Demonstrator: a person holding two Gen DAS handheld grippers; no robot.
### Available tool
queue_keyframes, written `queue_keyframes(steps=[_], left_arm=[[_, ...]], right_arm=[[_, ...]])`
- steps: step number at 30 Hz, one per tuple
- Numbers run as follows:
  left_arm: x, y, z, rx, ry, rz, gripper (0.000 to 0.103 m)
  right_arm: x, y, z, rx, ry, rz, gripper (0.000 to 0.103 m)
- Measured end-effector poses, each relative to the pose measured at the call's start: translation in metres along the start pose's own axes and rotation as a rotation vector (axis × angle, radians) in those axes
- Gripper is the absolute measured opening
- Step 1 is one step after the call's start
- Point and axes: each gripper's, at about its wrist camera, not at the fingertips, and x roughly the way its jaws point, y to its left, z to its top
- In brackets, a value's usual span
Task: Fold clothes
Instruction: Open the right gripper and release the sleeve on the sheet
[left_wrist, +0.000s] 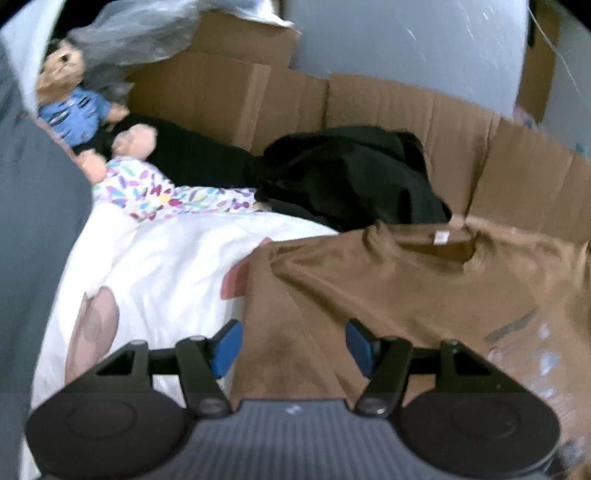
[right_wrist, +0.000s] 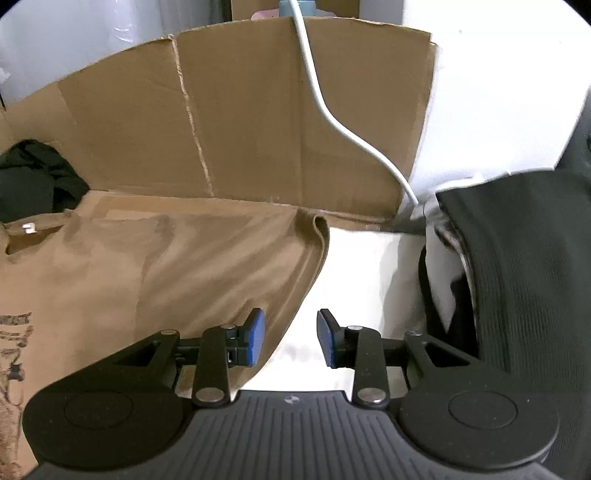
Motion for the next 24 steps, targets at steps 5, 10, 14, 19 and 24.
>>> queue_keyframes(steps=[5,10,14,19,24], left_arm=[[-0.031,0.001,0.027,0.029,-0.014,0.030,0.070],[-0.058,0.001,0.067,0.008,-0.031,0.051,0.073],[-0.072,0.004,0.091,-0.048,-0.052,0.053,0.077],[-0.080,-0.003,0.097,-0.055,-0.069,0.059,0.083],[-0.074,-0.018,0.075,-0.037,-0.063,0.046,0.082]], right_arm=[[-0.023,0.002,-0.018,0.023,-0.027,0.019,0.035],[-0.034,0.005,-0.034,0.066,-0.058,0.037,0.035],[-0.041,0.010,-0.050,0.119,-0.087,0.056,0.035],[-0.042,0.025,-0.070,0.113,-0.125,0.070,0.035],[-0.026,0.031,-0.084,0.108,-0.138,0.050,0.035]])
